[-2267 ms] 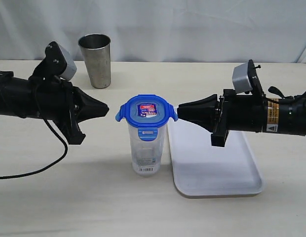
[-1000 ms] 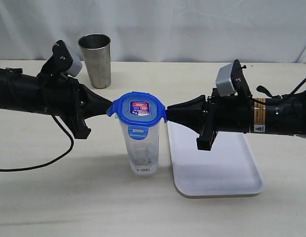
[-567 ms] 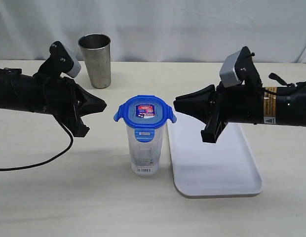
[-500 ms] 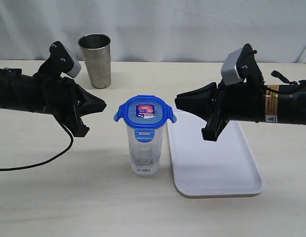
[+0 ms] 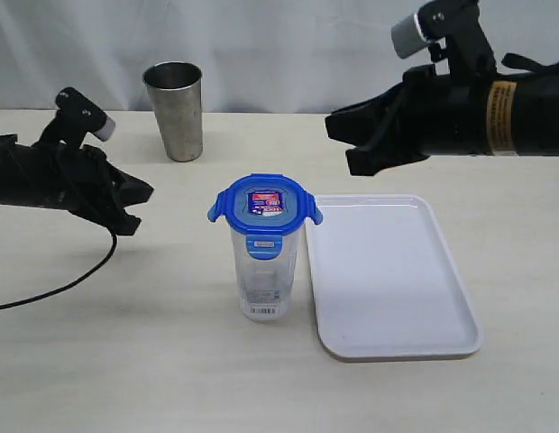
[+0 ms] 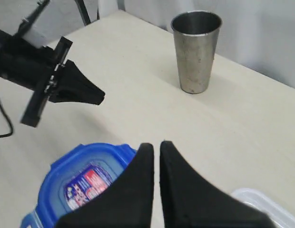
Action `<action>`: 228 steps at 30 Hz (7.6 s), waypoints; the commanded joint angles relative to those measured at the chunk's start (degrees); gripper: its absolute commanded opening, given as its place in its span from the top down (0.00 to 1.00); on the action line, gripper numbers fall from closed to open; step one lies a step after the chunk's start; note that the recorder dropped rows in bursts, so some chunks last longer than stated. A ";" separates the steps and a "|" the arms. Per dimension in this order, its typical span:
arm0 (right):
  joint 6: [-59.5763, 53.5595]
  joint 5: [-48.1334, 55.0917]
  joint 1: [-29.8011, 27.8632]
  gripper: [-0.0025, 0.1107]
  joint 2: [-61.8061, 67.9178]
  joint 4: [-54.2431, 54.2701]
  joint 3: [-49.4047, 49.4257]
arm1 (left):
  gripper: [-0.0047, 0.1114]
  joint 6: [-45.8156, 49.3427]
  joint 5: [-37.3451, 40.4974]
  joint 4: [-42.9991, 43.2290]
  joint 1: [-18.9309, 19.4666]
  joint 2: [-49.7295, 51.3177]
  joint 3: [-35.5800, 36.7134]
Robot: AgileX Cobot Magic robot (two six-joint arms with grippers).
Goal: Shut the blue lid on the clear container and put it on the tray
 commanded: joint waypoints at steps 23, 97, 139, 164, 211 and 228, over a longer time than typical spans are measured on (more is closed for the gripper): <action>0.58 -1.64 3.27 0.94 -0.31 -2.18 -1.22 | 0.96 -148.46 -96.79 179.99 15.44 10.47 6.96; 23.76 30.73 2.94 0.59 2.38 -2.18 -2.27 | 0.17 -128.10 -92.81 154.58 -15.40 24.73 -1.65; -74.69 74.01 -2.01 0.59 16.40 87.16 -32.33 | 0.96 -140.76 -93.43 149.22 -11.98 24.46 -2.18; -117.43 95.11 0.62 0.59 29.02 143.77 -34.75 | 0.96 -140.62 -93.35 151.36 -11.98 24.46 -2.18; -135.47 96.68 -1.08 0.50 24.16 146.97 -34.74 | 0.96 -141.00 -92.94 151.97 -11.98 24.46 -2.18; -141.43 82.08 25.54 0.62 16.29 93.77 -29.89 | 0.96 -141.00 -92.94 151.68 -11.98 24.46 -2.18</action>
